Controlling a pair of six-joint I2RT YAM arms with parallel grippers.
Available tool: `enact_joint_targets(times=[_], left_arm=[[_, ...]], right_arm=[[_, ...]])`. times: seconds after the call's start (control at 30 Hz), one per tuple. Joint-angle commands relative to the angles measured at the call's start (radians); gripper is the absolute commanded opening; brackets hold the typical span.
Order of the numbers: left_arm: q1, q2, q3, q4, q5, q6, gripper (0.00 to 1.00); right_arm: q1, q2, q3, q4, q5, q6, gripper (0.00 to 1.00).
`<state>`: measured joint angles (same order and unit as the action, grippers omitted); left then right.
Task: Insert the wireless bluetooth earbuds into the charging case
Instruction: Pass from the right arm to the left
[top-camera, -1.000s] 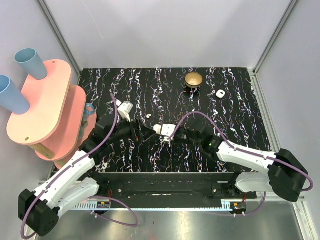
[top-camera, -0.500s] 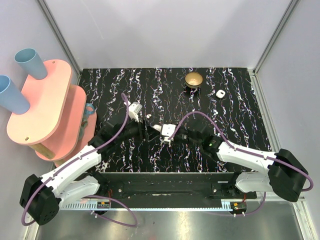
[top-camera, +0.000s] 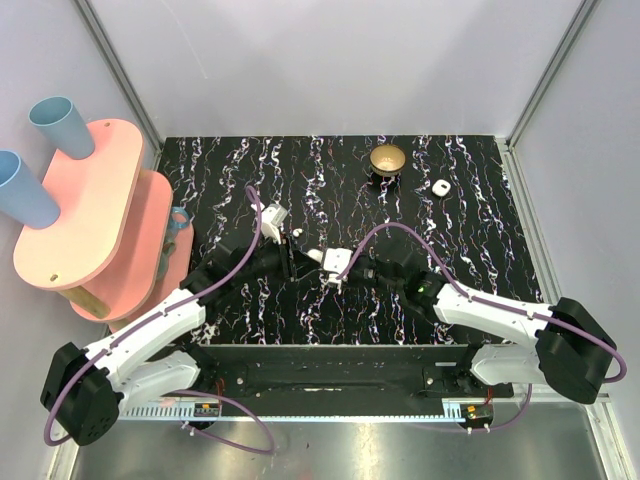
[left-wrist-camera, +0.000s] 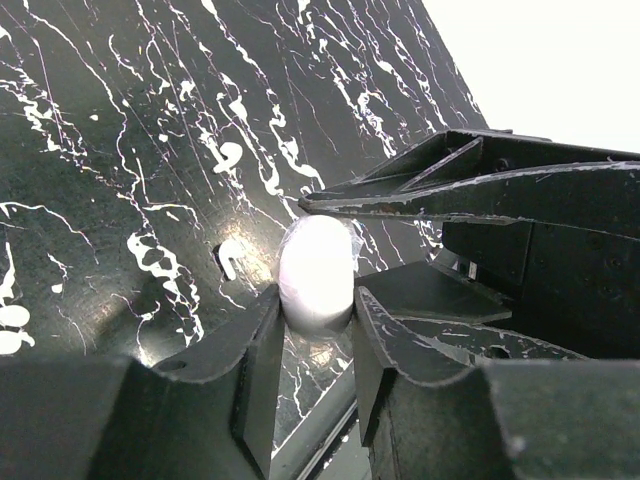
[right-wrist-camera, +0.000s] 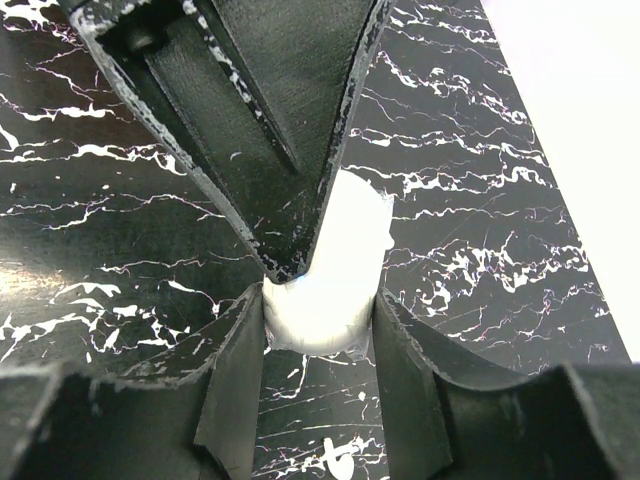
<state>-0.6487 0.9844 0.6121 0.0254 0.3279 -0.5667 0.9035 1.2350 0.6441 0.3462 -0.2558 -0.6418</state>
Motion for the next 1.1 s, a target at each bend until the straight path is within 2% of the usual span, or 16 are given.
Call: enact_joint_targets(times=[0.0,0.1,0.17,0.2,0.23,0.47,0.63,0.8,0.97,1.07], left_arm=[[-0.008,0.003,0.04,0.067,-0.023,0.008,0.26],[-0.009,0.007,0.038,0.067,-0.02,0.016,0.14],[-0.011,0.008,0.038,0.067,-0.02,0.022,0.1],[-0.012,0.008,0.038,0.065,-0.021,0.024,0.09],[-0.012,0.008,0.037,0.067,-0.021,0.025,0.09],[-0.014,0.01,0.04,0.065,-0.026,0.021,0.22],[-0.016,0.013,0.041,0.065,-0.026,0.016,0.29],[-0.016,0.017,0.043,0.065,-0.026,0.013,0.42],[-0.017,0.02,0.046,0.064,-0.026,0.011,0.44],[-0.017,0.02,0.049,0.061,-0.024,0.011,0.38]], right_arm=[[0.011,-0.017,-0.001,0.056,-0.043,0.004,0.02],[0.012,-0.017,-0.003,0.054,-0.046,0.007,0.1],[0.012,-0.02,-0.004,0.057,-0.045,0.011,0.19],[0.011,-0.022,-0.004,0.06,-0.045,0.011,0.2],[0.012,-0.023,-0.006,0.06,-0.046,0.008,0.12],[0.012,-0.037,-0.021,0.086,-0.053,0.001,0.04],[0.012,-0.035,-0.023,0.085,-0.051,-0.001,0.04],[0.012,-0.031,-0.026,0.088,-0.046,0.002,0.04],[0.012,-0.029,-0.027,0.093,-0.036,0.002,0.03],[0.012,-0.032,-0.031,0.094,-0.033,0.001,0.03]])
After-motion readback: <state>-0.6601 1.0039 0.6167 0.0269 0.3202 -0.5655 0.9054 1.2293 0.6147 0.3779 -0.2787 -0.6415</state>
